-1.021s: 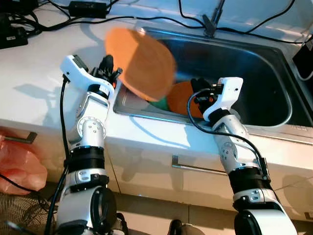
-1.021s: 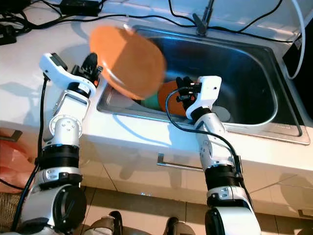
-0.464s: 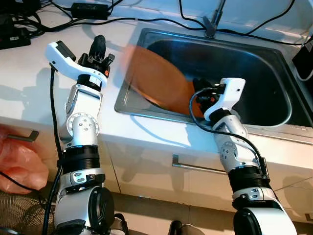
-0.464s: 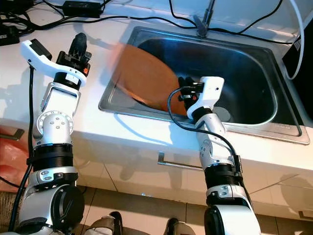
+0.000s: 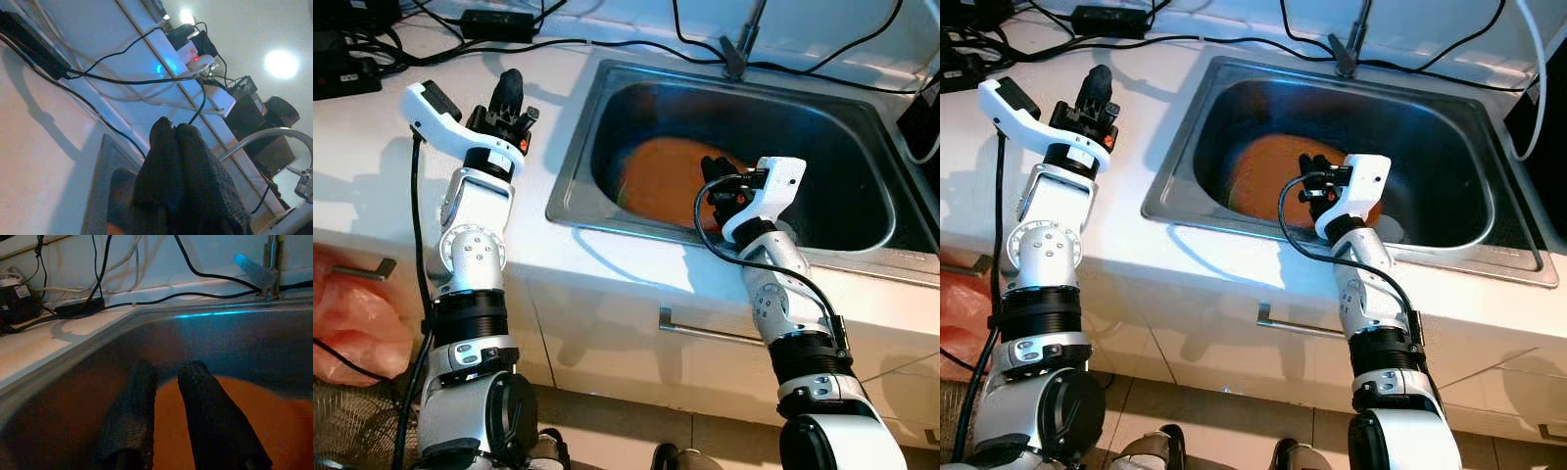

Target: Kitchen organization

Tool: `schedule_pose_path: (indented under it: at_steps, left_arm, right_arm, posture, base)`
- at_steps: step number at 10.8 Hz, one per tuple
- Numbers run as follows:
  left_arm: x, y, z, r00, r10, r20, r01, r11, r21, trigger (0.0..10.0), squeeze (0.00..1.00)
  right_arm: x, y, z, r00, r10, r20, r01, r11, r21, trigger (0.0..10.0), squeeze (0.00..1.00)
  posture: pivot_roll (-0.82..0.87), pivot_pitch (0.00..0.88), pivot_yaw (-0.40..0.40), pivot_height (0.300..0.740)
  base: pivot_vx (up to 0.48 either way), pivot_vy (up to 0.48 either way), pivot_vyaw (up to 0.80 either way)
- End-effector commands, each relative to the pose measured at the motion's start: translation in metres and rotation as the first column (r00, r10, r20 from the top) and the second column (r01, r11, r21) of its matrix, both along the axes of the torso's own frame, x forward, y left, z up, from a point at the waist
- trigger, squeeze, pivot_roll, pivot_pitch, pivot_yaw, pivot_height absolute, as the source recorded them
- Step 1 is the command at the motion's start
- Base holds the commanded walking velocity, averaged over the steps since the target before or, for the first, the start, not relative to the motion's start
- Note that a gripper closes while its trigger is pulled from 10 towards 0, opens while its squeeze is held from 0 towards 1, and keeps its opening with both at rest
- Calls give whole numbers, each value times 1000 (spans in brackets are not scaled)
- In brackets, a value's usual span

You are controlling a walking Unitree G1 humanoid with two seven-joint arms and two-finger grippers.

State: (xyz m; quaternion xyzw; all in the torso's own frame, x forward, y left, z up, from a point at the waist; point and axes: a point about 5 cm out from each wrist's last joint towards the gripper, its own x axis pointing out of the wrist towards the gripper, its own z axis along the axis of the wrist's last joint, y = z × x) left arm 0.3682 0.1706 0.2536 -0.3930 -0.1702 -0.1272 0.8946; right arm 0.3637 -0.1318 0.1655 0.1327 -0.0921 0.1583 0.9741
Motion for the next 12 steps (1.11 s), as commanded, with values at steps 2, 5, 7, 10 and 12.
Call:
schedule_pose_path:
  at_steps: [2, 5, 7, 10, 12]
  left_arm:
    - [-2, -13, -13, 999, 16, -34, -9, 977, 212, 10000, 0]
    - [-4, -25, -7, 995, 87, 45, -97, 837, 539, 10000, 0]
    - [-5, -31, -11, 992, 104, 72, -125, 753, 646, 10000, 0]
    - [-4, -26, -32, 967, 241, 84, -223, 636, 739, 10000, 0]
    - [-6, -33, -38, 955, 273, 111, -259, 593, 763, 10000, 0]
  right_arm:
    - [-1, -2, -10, 999, -13, -49, 14, 1000, 18, 10000, 0]
    - [2, -6, -4, 999, -40, -31, 41, 999, 28, 10000, 0]
    - [3, -7, 1, 998, -56, -10, 56, 998, 16, 10000, 0]
    - [4, -22, 15, 991, -126, 53, 128, 992, -19, 10000, 0]
    - [2, -27, 15, 985, -158, 62, 160, 987, -13, 10000, 0]
  posture:
    - [28, 116, -38, 740]
    - [33, 117, -36, 740]
    - [35, 118, -32, 740]
    - [20, 116, -24, 740]
    - [11, 113, -19, 740]
  base:
    - [0, 0, 0]
    - [0, 0, 0]
    - [0, 0, 0]
    - [0, 0, 0]
    - [0, 0, 0]
